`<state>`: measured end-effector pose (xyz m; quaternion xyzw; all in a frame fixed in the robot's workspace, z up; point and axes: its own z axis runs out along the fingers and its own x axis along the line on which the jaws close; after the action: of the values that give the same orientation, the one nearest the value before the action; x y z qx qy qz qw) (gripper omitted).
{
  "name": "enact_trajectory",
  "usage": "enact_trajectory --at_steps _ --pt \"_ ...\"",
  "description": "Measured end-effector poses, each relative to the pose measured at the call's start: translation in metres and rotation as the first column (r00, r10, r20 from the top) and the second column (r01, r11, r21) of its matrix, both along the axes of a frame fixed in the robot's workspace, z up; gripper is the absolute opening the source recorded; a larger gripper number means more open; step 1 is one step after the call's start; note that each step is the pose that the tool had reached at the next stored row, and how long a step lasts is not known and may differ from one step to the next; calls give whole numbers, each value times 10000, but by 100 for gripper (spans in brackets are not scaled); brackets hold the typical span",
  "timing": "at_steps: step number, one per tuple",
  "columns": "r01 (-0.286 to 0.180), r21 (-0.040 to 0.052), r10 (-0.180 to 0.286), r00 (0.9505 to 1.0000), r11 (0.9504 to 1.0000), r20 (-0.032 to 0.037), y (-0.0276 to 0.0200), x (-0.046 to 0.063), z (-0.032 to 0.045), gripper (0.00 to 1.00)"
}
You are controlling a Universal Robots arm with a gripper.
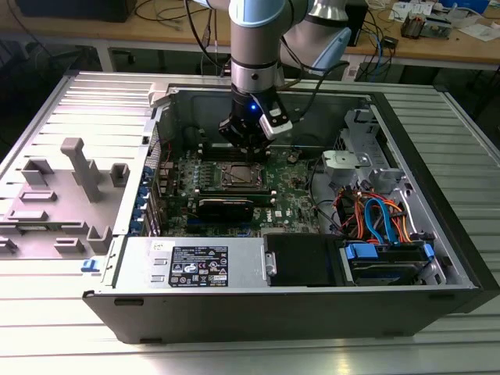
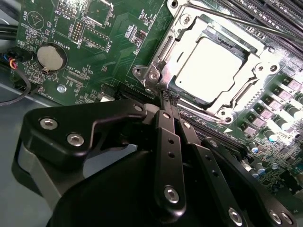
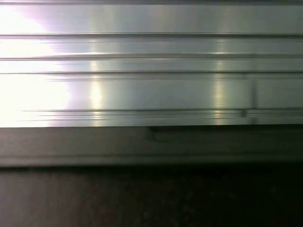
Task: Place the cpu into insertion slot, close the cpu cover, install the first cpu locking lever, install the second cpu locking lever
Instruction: 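Install the first cpu locking lever, then install the second cpu locking lever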
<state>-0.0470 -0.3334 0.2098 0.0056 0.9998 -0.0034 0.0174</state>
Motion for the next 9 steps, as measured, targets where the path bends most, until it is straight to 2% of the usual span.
enact_trajectory --at_steps 9 --pt "2 -13 -2 10000 10000 -1 -1 0 0 11"
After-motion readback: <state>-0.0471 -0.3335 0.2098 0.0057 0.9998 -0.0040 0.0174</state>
